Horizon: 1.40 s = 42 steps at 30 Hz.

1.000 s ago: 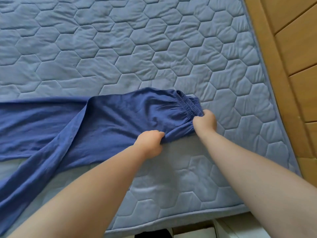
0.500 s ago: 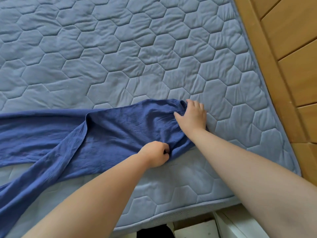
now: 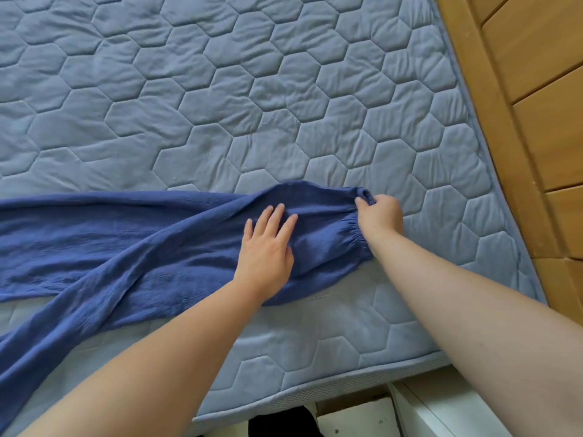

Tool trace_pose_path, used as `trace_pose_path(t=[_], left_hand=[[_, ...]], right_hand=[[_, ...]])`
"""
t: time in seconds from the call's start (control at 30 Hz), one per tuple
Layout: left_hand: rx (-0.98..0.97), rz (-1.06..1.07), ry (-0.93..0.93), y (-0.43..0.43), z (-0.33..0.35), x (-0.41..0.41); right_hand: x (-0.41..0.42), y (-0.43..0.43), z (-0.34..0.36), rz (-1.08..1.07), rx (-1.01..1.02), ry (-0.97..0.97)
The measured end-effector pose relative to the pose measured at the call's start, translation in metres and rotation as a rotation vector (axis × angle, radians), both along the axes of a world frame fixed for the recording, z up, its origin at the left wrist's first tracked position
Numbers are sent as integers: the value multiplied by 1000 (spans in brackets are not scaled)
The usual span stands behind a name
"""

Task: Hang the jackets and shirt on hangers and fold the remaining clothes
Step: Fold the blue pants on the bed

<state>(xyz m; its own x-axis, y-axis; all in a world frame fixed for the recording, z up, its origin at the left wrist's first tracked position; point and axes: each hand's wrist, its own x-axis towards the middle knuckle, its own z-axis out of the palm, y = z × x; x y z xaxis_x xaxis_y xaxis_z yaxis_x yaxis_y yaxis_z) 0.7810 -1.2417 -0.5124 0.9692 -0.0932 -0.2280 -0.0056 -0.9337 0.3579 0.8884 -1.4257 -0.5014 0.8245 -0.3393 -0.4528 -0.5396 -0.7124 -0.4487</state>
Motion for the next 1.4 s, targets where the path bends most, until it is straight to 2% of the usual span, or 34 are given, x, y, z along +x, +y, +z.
trace_pose_path(t=[0.1,0.17,0.23,0.3,0.43,0.5,0.53,0.63,0.8,0.93,1.13,1.2,1.27,1.3,1.33,1.4], left_hand=[[77,25,229,8,-3,10],[105,-13,374,13,-7,15],[104,-56,463,14,-10,20],[92,-97,458,11,-8,25],[-46,-152,409,-8,2,29],[-74,-149,401,-15,5,31],[-67,-134,392,-15,5,32],[-3,-47,346,-1,8,27],[92,127,392,56,12,-22],[161,221,486,118,15,-76],[178,359,531,215,20,-147],[114,508,550,241,20,-174],[-32,797,559,260,22,-197],[-179,1035,516,268,23,-207],[-386,1325,455,276,22,-214],[-1021,1915,290,292,27,-219]], right_hand=[[7,1,-7,28,-4,-56],[10,7,-8,41,82,25],[11,7,-9,148,66,142],[14,1,-6,147,-11,141],[20,-14,2,-76,-138,72],[20,-17,5,-86,-221,49],[19,-16,6,-20,-306,27],[6,-5,7,355,-542,-94],[-50,48,6,906,-529,-188],[-100,113,8,1121,-497,-76],[-165,225,10,1266,-408,-127],[-186,262,7,1169,-266,-127],[-203,299,8,862,8,116],[-209,316,9,639,183,264],[-214,333,10,410,348,362],[-220,360,10,-28,608,486]])
